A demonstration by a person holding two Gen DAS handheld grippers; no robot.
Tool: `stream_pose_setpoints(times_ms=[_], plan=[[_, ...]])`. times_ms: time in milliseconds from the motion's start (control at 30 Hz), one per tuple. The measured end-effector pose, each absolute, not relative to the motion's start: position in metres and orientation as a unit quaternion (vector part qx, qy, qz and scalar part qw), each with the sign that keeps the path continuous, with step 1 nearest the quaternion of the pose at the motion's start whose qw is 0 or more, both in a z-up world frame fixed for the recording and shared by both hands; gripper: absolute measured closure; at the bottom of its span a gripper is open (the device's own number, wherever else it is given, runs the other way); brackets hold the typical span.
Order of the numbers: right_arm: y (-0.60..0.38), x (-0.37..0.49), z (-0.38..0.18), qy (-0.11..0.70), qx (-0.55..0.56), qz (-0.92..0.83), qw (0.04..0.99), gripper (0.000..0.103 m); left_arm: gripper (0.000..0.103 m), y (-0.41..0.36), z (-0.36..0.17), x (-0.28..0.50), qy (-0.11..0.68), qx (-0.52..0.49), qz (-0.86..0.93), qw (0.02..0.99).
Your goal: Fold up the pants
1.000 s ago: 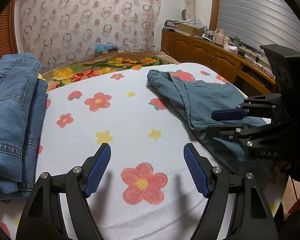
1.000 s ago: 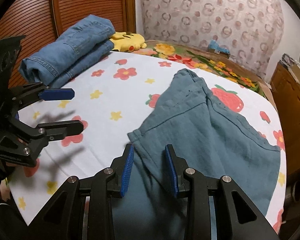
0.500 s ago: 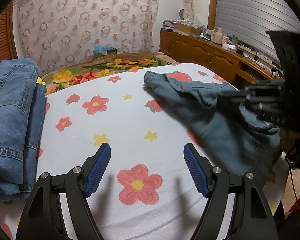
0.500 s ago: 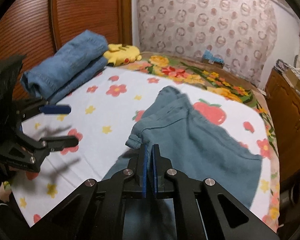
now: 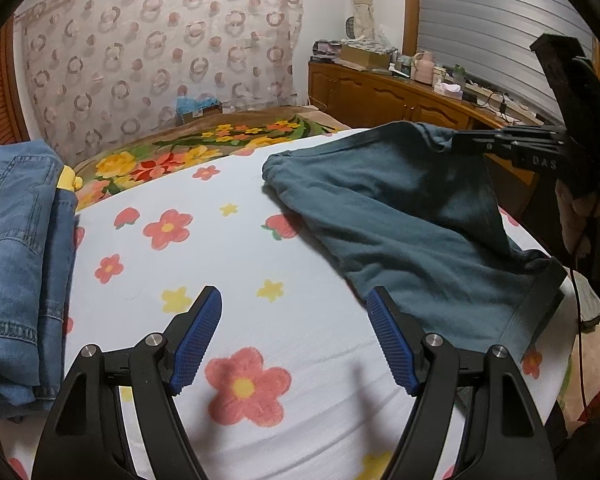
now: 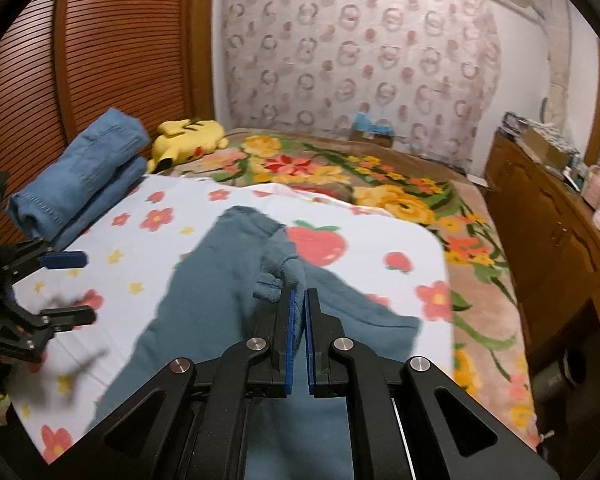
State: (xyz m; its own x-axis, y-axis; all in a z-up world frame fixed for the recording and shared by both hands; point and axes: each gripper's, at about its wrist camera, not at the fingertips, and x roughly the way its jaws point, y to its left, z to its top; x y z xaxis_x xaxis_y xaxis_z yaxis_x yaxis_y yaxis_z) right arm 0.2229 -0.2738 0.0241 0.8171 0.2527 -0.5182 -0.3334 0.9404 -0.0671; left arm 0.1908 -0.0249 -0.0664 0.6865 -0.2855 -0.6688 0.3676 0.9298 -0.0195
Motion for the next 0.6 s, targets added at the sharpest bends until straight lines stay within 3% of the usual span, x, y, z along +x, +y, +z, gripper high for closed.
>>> stream_pose_setpoints(times_ms=[433,600], plan=[[-0.293,0.252,0.008,0.291,-0.056,0.09,0.951,0.098,0.027,-0.035,-0.068,0.189,0.36,0.067,-0.178,0.913],[-0.29,0.249,0.013,0.297,-0.048,0.088,0.949,0.086,0.027,-0.035,-0.068,0.188,0.361,0.068,-0.178,0.913]])
